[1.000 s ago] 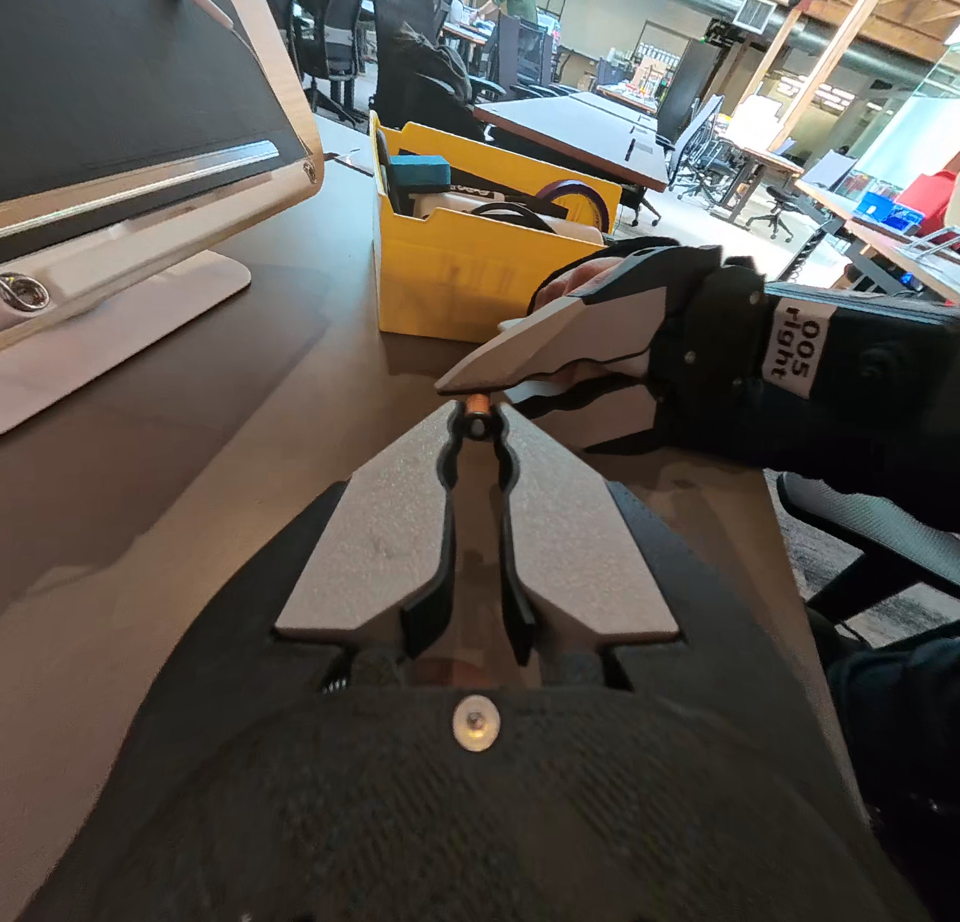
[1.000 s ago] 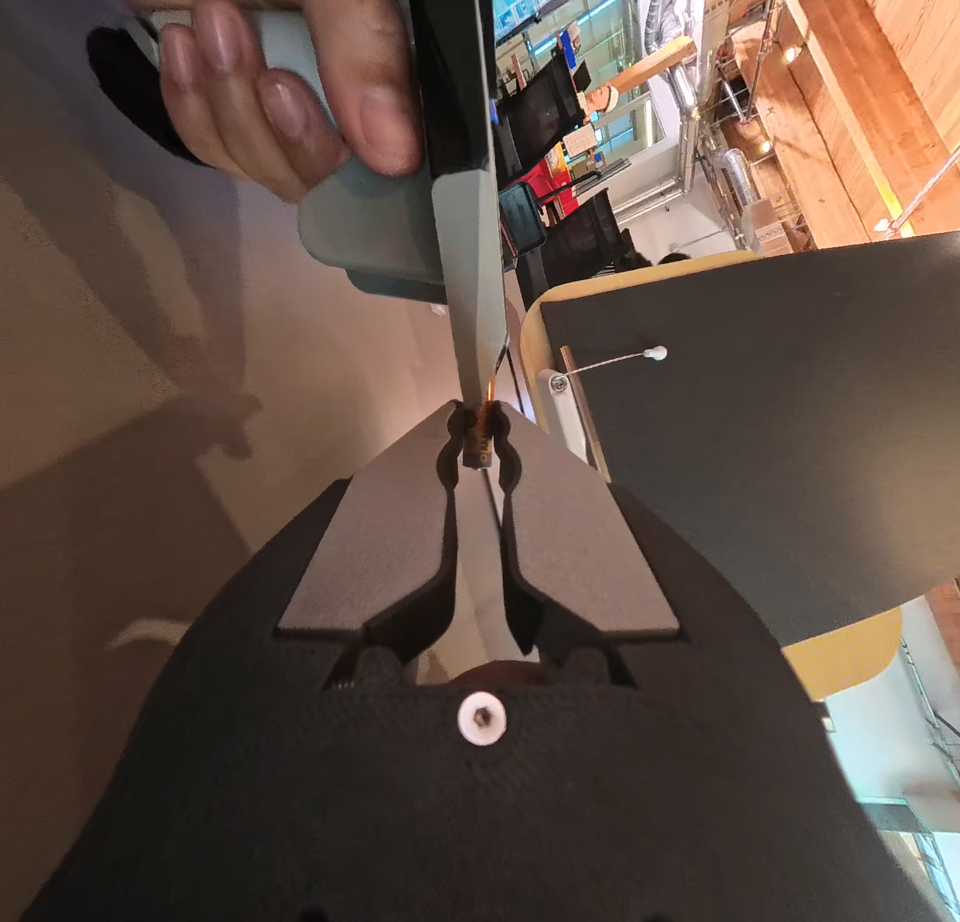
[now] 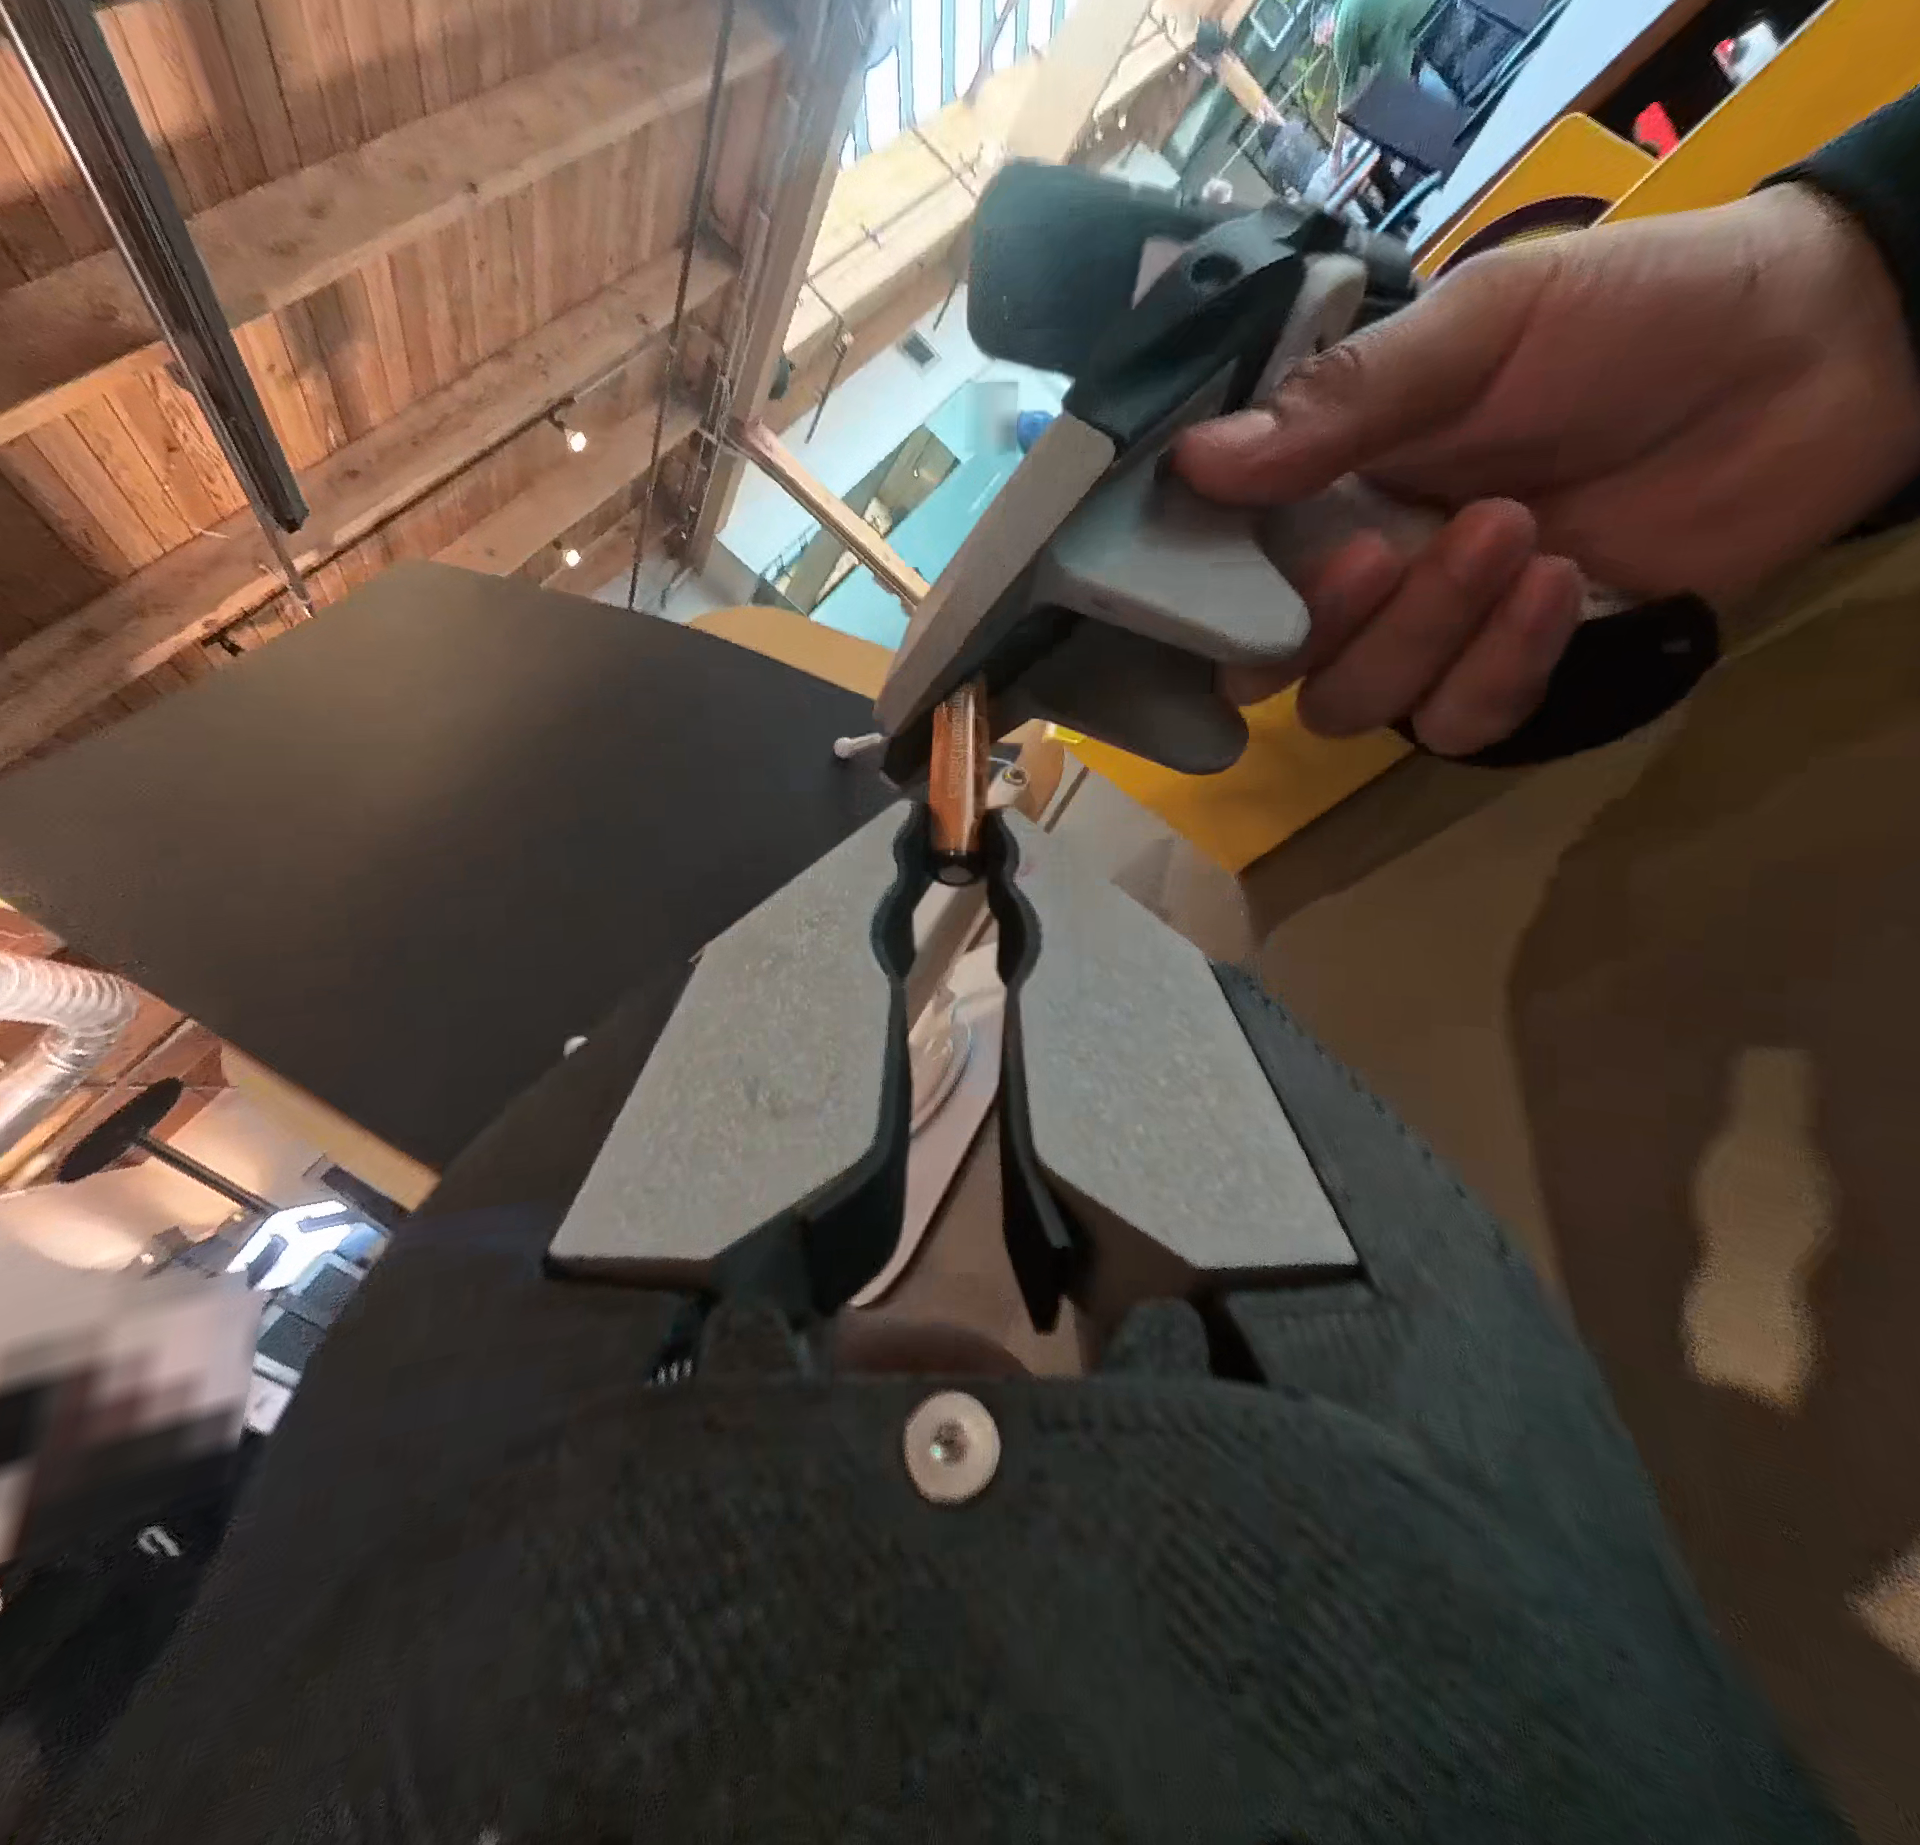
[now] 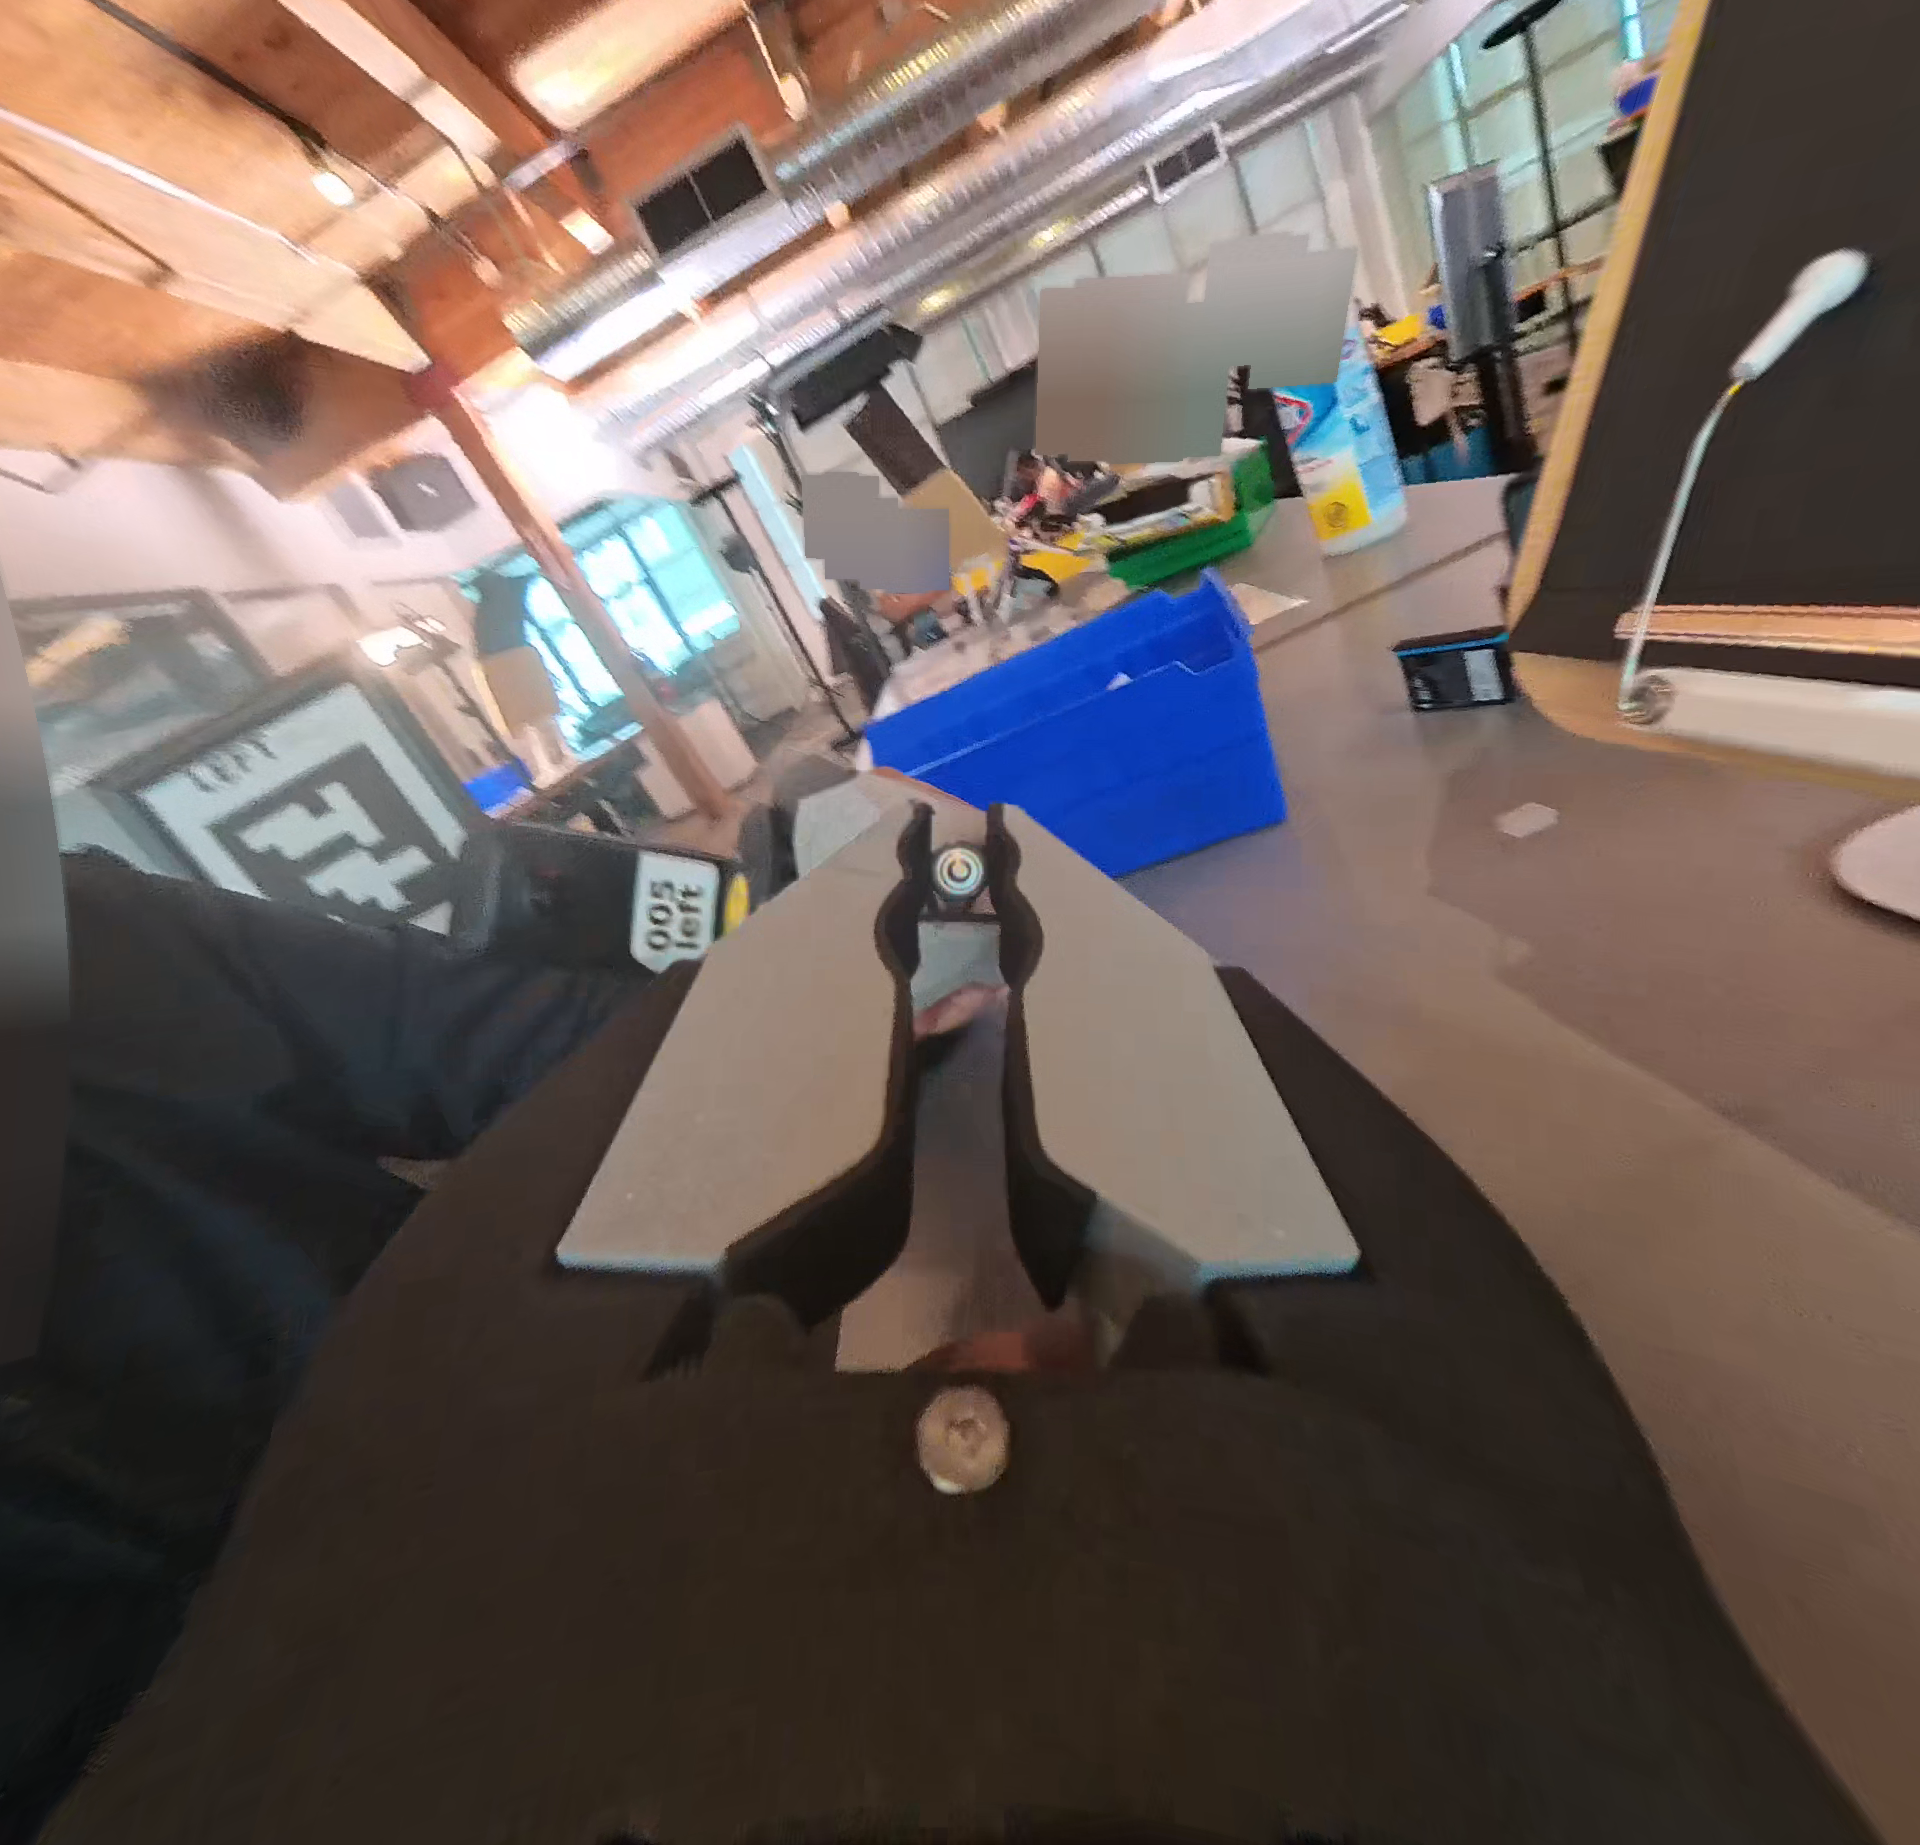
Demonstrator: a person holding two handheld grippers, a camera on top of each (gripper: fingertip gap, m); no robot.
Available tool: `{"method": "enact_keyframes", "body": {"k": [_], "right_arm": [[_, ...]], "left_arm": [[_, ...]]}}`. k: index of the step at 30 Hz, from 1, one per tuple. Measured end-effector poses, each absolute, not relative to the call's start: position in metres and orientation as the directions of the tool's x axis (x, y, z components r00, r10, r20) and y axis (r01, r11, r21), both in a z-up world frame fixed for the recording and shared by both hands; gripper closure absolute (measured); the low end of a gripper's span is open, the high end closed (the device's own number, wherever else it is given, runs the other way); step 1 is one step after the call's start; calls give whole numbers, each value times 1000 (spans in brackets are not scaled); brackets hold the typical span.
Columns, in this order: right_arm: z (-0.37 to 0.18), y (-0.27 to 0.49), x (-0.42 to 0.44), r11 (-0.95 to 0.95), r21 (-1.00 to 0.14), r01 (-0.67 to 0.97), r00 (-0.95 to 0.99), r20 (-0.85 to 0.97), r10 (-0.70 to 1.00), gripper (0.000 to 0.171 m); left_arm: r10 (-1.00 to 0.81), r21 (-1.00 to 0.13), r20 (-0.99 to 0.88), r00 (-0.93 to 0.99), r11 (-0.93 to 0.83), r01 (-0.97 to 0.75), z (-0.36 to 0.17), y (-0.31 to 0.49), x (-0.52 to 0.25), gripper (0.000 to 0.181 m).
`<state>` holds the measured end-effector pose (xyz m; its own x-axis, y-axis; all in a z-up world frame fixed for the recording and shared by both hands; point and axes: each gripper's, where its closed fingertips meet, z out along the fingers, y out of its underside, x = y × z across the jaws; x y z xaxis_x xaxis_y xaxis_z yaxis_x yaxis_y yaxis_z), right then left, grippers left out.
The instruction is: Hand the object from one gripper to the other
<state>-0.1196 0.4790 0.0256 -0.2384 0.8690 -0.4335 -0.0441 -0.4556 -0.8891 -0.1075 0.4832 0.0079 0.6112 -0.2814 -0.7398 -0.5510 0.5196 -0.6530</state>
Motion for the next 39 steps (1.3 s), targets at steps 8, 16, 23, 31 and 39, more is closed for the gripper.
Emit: {"method": "enact_keyframes", "body": {"k": [8,16,23,31,39], "right_arm": [[20,509,-115,-55,-998,-8,159,-56,986,165],[24,475,-114,591,-781,205,247,625,740,165],[10,454,-124,641,-736,220,157,675,721,165],[4,488,-117,455,-858,238,226,504,833,154],[-48,495,-117,521,-700,488,75,628,774,126]], "left_arm": [[-455,-805,-593,664,317,-502,-23,501,-109,152],[-769,-993,61,637,-111,-39,-20,497,-117,132],[-694,-905,-418,586,264,-333,-17,477,-103,141],[-708,-912,-291,644,2,-410,-49,498,-111,173],[-710,-828,335,619,-535,-166,-87,491,-113,174]]}}
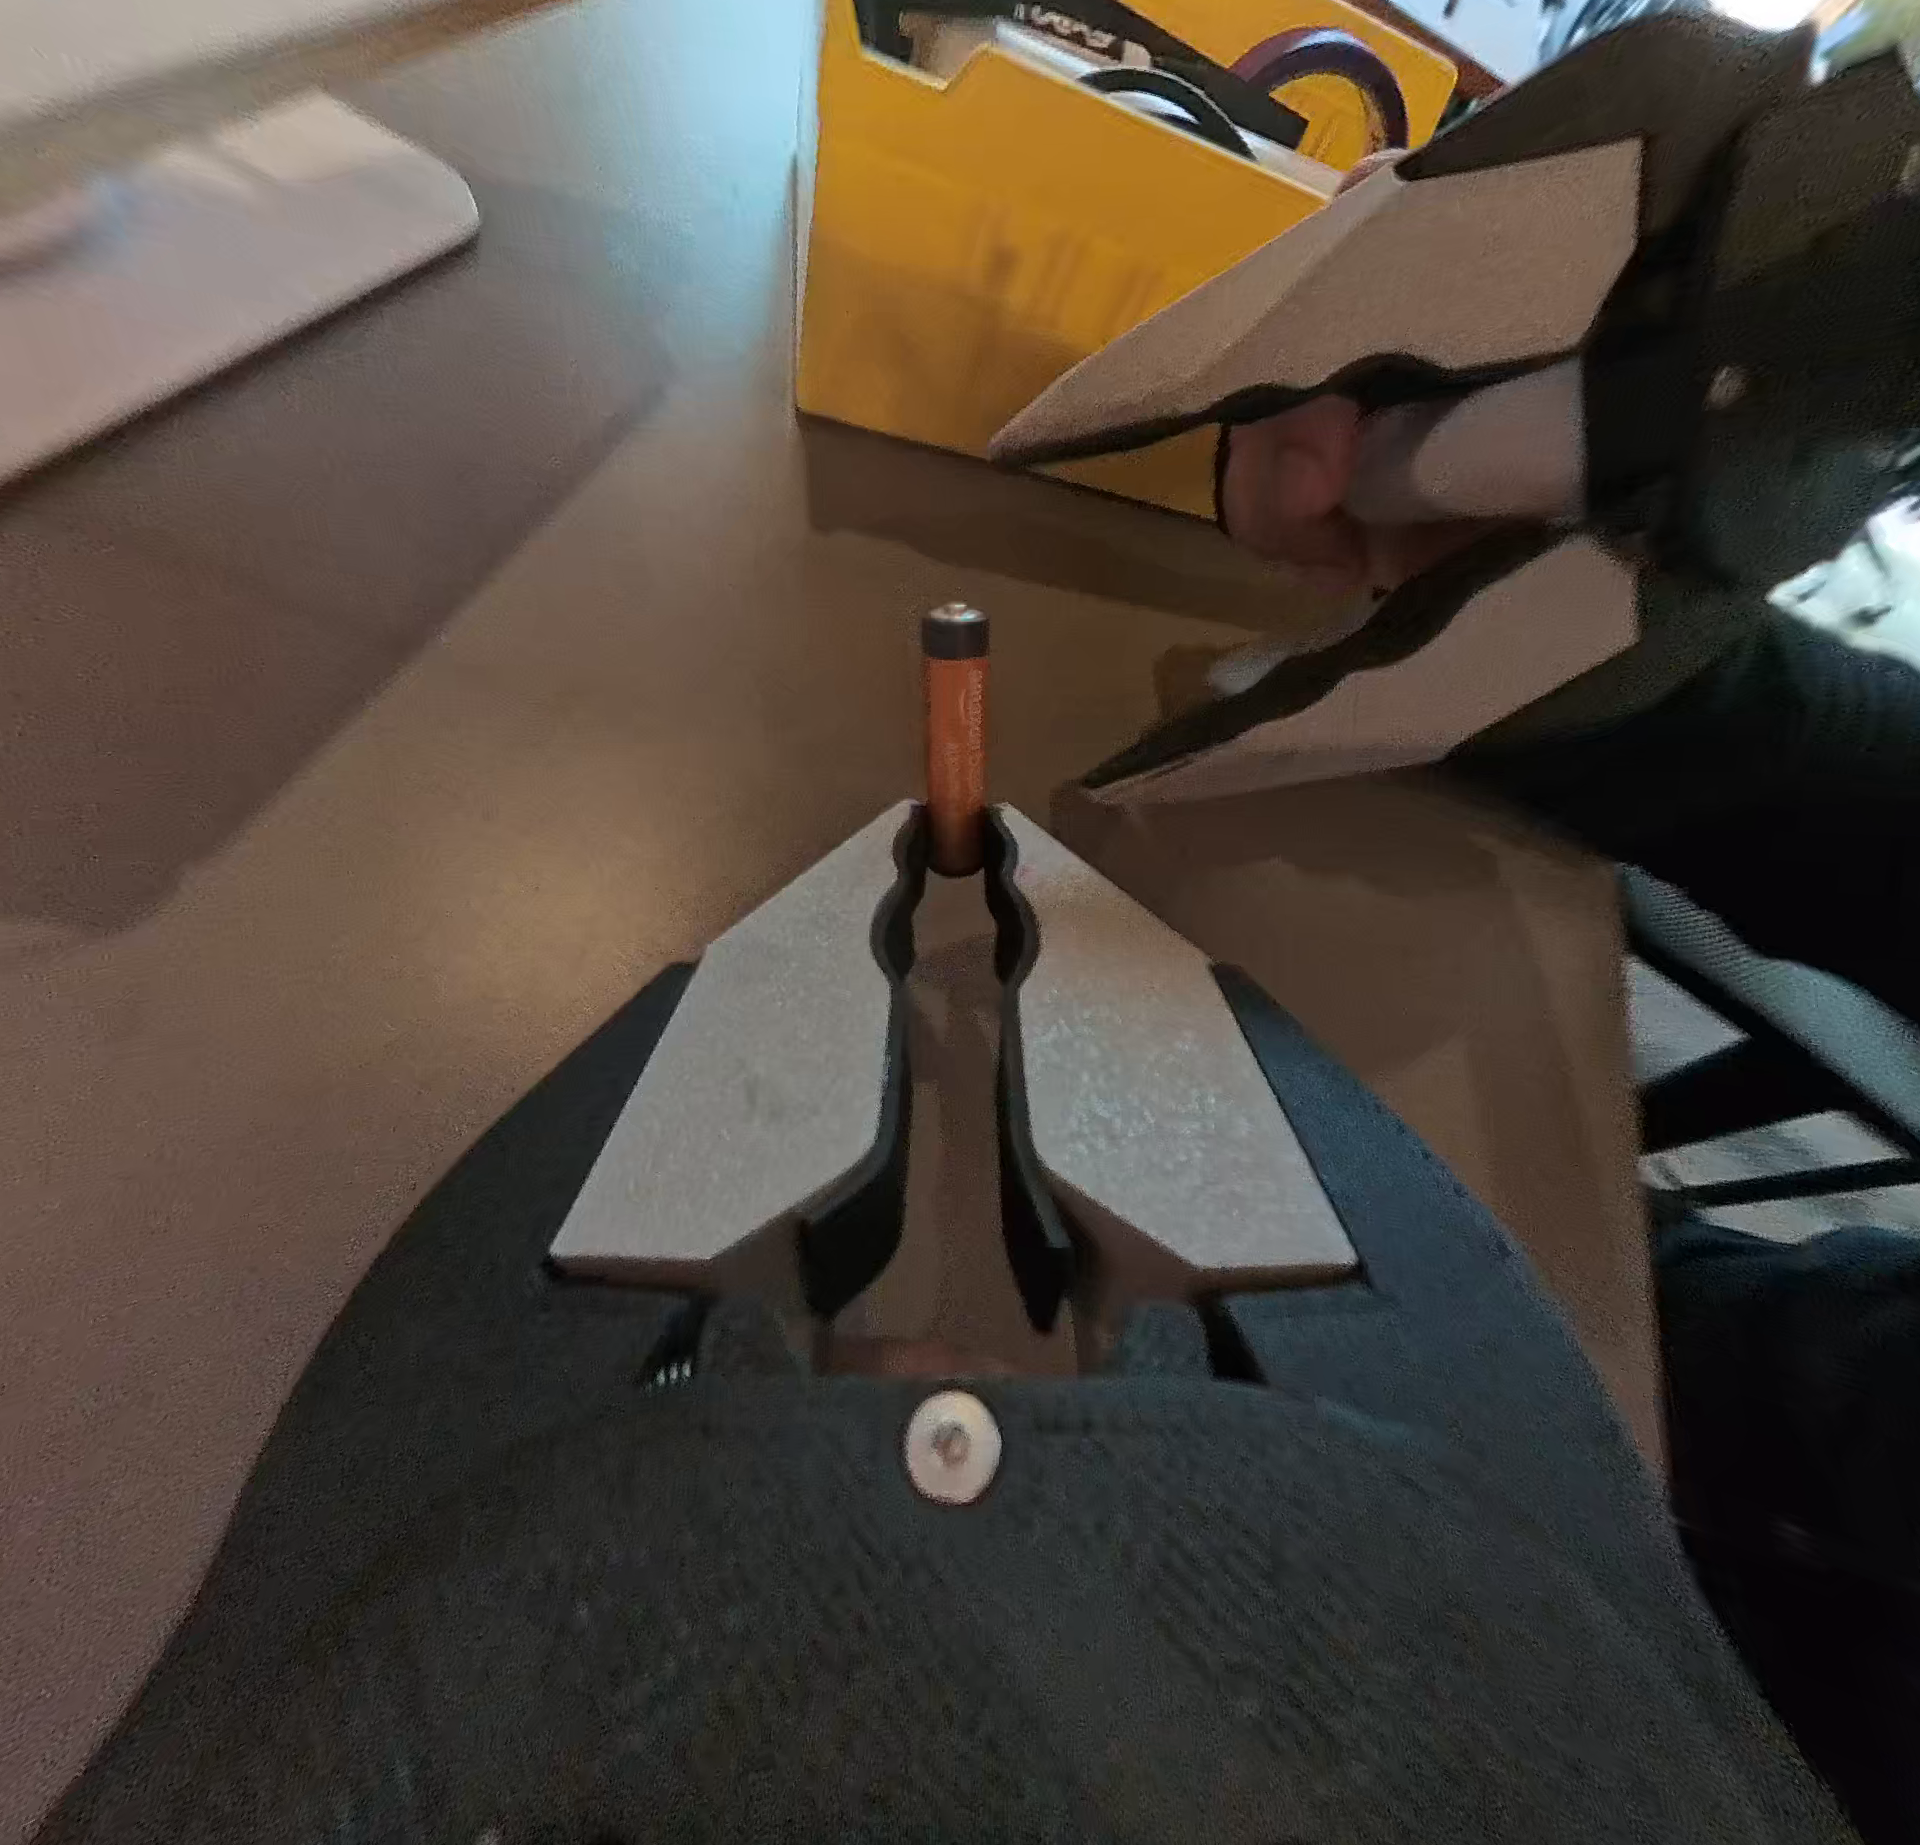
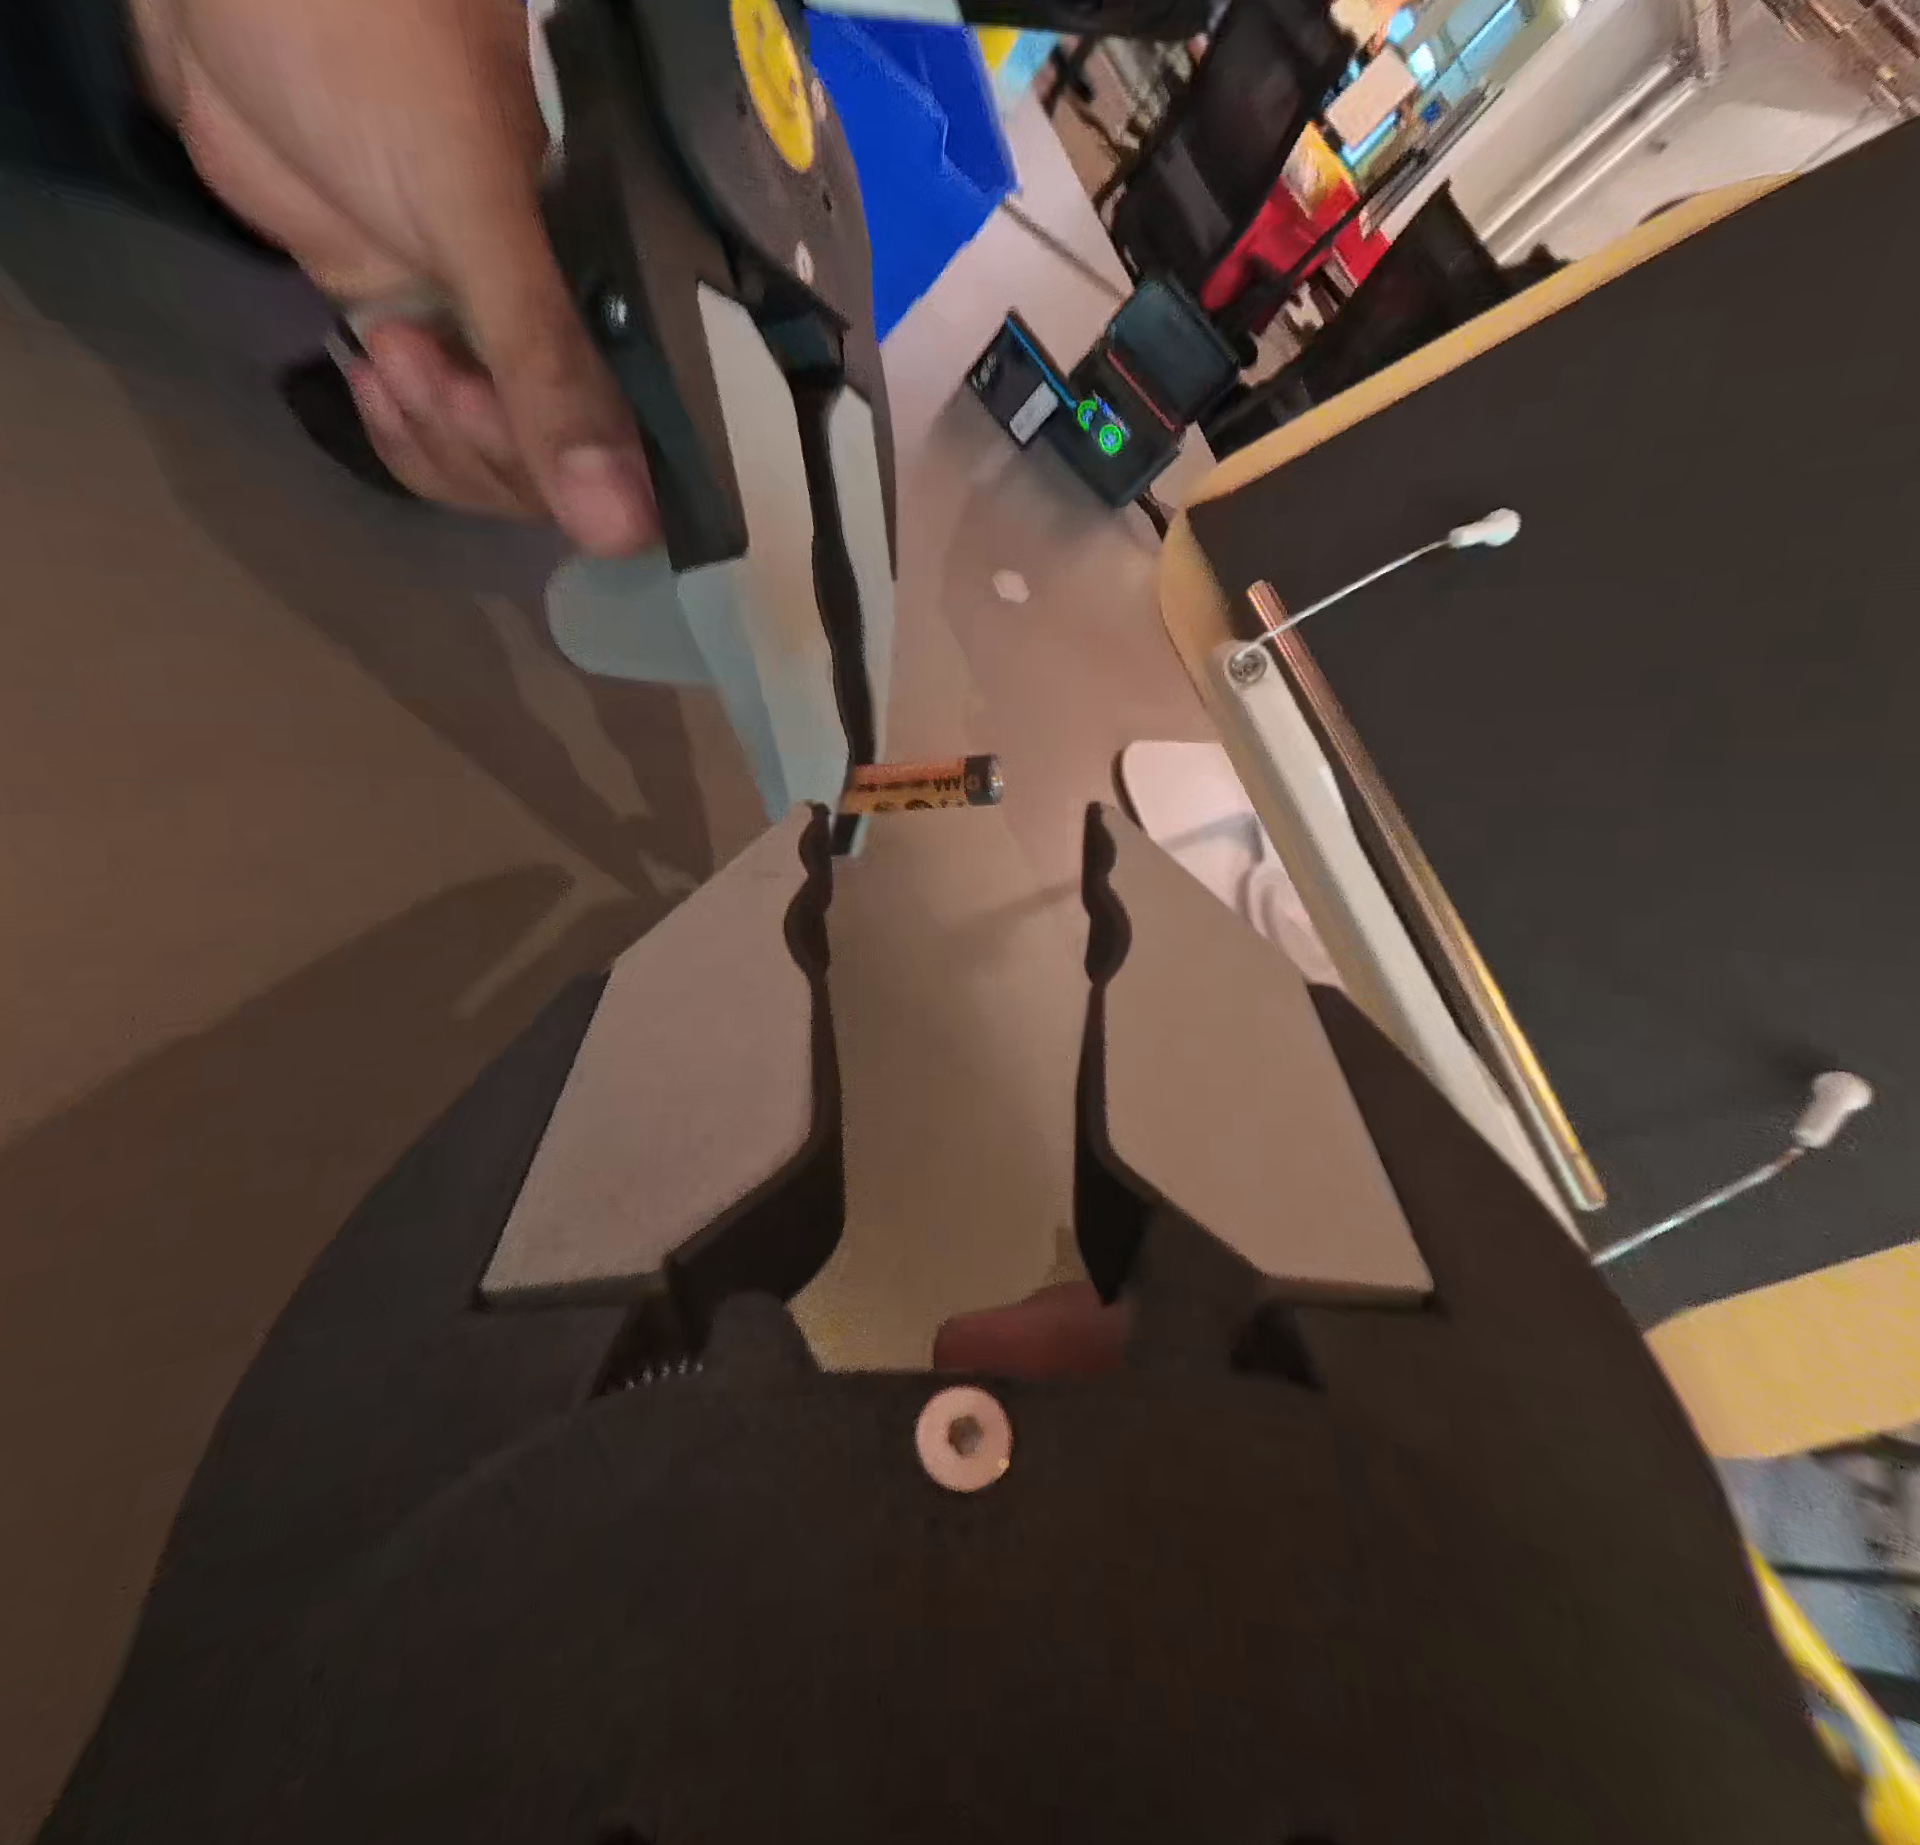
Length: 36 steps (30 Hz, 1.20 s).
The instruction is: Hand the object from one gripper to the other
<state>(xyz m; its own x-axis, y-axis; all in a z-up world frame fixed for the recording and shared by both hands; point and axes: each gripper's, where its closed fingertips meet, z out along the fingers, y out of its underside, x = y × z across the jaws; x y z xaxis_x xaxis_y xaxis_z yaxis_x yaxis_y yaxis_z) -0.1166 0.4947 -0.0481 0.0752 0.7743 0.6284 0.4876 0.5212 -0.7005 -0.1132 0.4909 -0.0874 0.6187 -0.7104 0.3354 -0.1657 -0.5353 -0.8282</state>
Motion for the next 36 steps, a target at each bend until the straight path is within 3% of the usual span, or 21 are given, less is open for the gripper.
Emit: {"method": "enact_keyframes", "body": {"k": [4,10,15,21,24,25,26,27,36], "right_arm": [[-54,494,-120,663,-538,520,23,785,619,130],[-63,487,-123,806,-186,562,-90,955,283,141],[-68,487,-119,815,-61,577,-113,982,154,156],[-51,499,-113,735,-297,609,43,938,344,167],[-45,509,-107,641,-504,579,160,841,517,171],[-46,514,-105,593,-568,571,189,794,578,171],[-45,519,-103,549,-625,556,220,747,628,171],[-42,523,-102,516,-671,533,247,706,664,171],[-60,545,-90,306,-772,557,296,529,795,171]], "left_arm": [[-635,-724,542,551,-686,-78,-93,484,-110,174],[-599,-627,692,402,-775,-75,-88,465,-97,174],[-585,-600,720,373,-795,-88,-92,460,-94,173],[-634,-663,707,313,-748,-17,-67,463,-96,169],[-690,-727,644,329,-686,-17,-56,465,-100,144],[-706,-751,616,349,-660,-9,-54,467,-102,156],[-720,-771,596,356,-637,4,-50,469,-104,181],[-726,-786,579,370,-618,18,-48,472,-105,181],[-698,-819,488,524,-574,-1,-62,495,-128,181]]}}
